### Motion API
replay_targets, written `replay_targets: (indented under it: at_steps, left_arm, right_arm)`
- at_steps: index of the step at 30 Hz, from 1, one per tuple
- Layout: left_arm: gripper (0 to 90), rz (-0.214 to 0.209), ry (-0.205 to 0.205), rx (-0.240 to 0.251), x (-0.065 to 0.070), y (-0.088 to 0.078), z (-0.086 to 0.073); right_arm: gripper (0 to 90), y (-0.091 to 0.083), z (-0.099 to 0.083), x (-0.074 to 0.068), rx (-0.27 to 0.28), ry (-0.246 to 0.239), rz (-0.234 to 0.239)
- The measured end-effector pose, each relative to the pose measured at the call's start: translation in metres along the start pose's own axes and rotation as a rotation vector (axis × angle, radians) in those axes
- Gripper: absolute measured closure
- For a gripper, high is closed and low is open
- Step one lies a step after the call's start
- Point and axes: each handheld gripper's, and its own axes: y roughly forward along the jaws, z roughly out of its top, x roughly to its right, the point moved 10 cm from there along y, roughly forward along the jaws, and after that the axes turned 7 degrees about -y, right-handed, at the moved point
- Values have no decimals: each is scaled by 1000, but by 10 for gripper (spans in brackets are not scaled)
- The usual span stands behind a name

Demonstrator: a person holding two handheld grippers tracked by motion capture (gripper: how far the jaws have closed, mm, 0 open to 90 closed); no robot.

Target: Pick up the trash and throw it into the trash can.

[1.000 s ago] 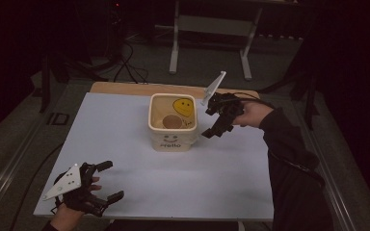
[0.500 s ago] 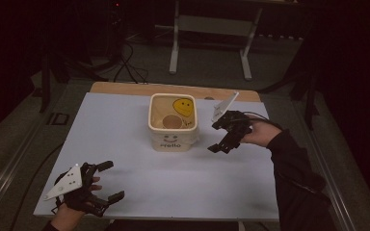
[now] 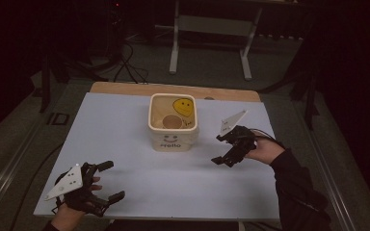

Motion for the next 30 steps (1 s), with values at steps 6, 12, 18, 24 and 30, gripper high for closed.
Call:
replay_targets:
  at_steps: [6,12,18,24,30]
  left_arm:
    - [8,1,0,0,0,0,0]
    - [8,-1,3,-3,0,0,0]
    - [8,0,2,-4,-1,1,-1]
    - [8,1,2,-6,-1,1,-1]
    - [8,1,3,-6,0,1,-1]
  right_arm:
    - [141,5,-12,-5,41,27,-38]
    - [142,11,-26,-13,82,71,-58]
    - [142,19,-43,-23,83,96,-66]
    - [142,25,-53,-32,106,126,-80]
    - [142,25,-55,-42,175,169,-106]
